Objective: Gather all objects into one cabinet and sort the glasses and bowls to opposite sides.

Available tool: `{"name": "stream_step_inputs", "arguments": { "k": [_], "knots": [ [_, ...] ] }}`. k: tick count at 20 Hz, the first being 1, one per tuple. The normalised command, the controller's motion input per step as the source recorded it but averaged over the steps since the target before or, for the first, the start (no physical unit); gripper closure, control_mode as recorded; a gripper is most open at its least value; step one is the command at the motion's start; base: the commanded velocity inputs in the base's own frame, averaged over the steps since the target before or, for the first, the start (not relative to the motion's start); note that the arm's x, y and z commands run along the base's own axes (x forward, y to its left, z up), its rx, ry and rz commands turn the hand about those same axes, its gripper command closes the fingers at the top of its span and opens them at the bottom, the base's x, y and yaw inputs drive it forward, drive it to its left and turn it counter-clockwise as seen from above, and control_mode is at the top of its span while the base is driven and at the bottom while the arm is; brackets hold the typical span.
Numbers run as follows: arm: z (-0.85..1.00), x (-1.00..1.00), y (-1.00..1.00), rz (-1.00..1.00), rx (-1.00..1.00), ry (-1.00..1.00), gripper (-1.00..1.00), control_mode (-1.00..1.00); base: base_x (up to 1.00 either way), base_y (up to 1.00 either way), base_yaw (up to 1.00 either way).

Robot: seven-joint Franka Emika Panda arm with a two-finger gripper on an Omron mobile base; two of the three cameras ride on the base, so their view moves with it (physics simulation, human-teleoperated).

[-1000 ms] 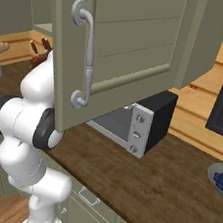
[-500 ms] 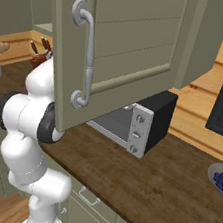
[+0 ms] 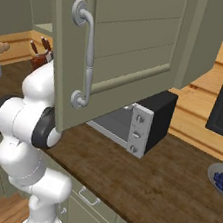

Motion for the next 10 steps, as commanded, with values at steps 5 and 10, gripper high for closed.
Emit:
{"name": "stream_step_inputs", "arguments": {
  "k": [5, 10],
  "knots": [
    [0.0, -0.99, 0.01, 0.0, 0.03, -0.15, -1.0, -1.0, 0.0, 0.0, 0.0],
    [0.0, -1.0, 0.23, 0.02, 0.06, -0.02, -1.0, -1.0, 0.0, 0.0, 0.0]
  ]
}}
